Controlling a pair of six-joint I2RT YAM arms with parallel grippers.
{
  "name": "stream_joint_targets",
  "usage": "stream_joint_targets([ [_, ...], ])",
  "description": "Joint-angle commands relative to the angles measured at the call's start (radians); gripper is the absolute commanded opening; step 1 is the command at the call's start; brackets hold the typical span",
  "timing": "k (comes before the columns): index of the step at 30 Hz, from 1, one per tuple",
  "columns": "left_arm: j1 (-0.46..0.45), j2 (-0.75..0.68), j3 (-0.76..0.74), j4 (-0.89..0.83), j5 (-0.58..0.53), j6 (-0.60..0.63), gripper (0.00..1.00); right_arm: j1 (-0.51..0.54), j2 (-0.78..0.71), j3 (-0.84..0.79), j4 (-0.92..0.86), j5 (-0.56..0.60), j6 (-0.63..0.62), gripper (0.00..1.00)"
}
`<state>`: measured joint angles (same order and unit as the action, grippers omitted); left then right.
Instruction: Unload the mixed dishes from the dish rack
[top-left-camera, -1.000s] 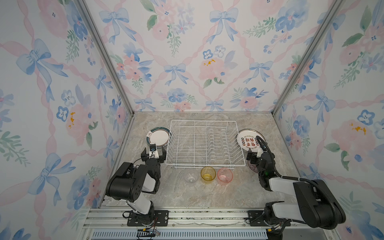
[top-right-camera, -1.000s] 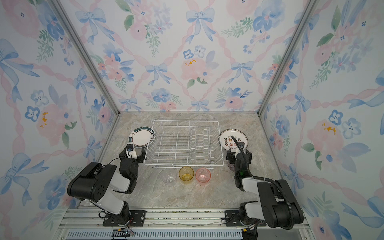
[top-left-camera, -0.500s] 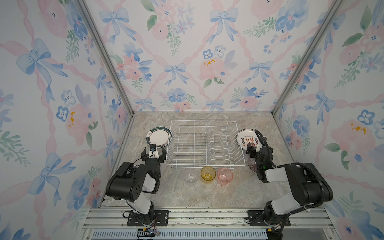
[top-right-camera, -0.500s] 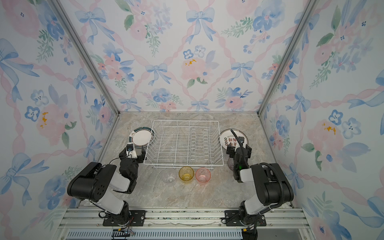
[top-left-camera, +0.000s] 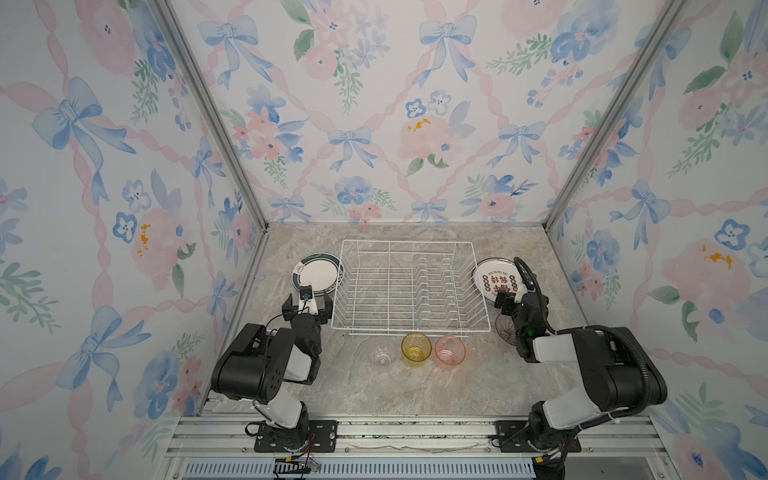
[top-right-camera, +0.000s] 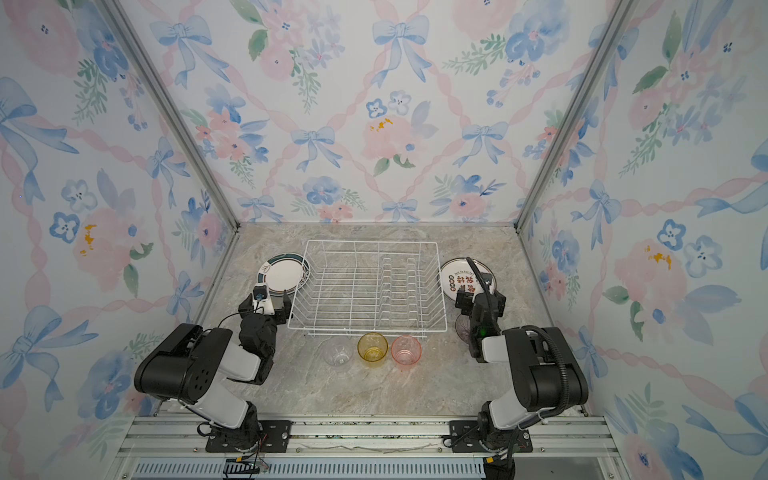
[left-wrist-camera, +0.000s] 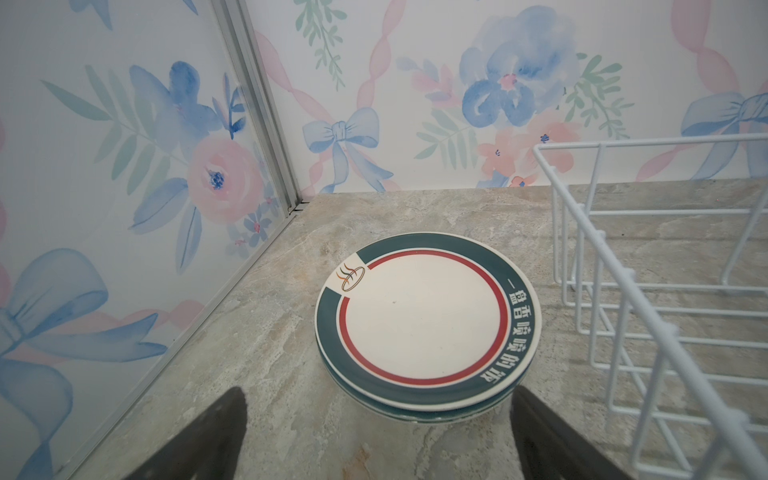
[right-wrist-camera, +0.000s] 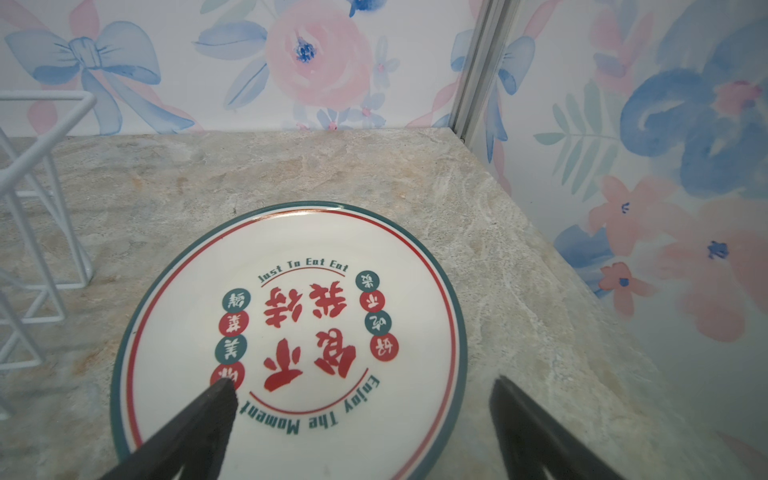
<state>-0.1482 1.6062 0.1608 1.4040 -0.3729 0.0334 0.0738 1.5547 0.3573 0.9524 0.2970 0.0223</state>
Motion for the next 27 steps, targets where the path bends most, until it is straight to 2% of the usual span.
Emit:
stream_joint_targets([
  [1, 0.006, -0.011, 0.015, -0.008, 0.006, -0.006, 0.98, 0.007, -0.004, 0.012, 0.000, 0.011, 0.008, 0.97],
  [27, 0.014, -0.013, 0.029, -0.041, 0.018, -0.012, 0.98, 0.007, -0.004, 0.013, 0.000, 0.011, 0.008, 0.97],
])
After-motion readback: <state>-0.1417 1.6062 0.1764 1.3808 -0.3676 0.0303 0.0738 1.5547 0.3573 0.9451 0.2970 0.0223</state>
